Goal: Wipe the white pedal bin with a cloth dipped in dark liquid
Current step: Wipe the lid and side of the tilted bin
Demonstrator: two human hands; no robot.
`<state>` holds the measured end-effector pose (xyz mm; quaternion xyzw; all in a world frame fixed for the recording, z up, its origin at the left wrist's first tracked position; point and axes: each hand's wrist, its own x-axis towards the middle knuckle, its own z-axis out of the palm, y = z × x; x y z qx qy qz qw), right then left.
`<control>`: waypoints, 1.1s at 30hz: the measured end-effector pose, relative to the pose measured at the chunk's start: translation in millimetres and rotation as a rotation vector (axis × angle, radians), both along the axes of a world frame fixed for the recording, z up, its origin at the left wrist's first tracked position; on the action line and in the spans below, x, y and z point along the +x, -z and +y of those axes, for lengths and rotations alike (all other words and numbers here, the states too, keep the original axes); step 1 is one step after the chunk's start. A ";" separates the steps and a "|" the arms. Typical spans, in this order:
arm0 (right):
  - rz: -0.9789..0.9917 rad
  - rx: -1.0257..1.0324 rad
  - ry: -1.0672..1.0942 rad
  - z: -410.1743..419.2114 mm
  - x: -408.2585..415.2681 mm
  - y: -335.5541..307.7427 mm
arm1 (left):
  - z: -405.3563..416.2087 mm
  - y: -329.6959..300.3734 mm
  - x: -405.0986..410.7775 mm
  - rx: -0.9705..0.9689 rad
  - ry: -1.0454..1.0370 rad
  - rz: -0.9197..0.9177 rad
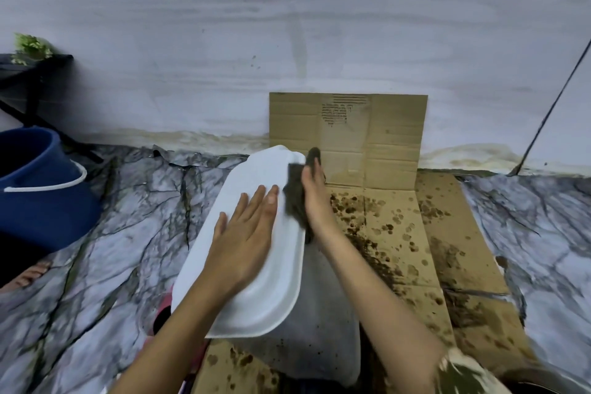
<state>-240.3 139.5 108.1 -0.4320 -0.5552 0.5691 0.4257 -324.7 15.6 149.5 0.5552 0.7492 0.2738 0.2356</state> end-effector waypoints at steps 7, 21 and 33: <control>-0.194 -0.306 0.092 -6.7 45.6 125.7 | 0.2 11.6 -22.9 0.000 -0.009 -0.019; 0.128 -0.123 0.015 -48.1 -0.6 25.3 | -0.2 6.4 -18.9 0.006 -0.008 -0.040; -0.191 -0.545 0.187 -56.1 57.2 129.9 | -2.7 4.0 -23.0 0.006 -0.014 -0.059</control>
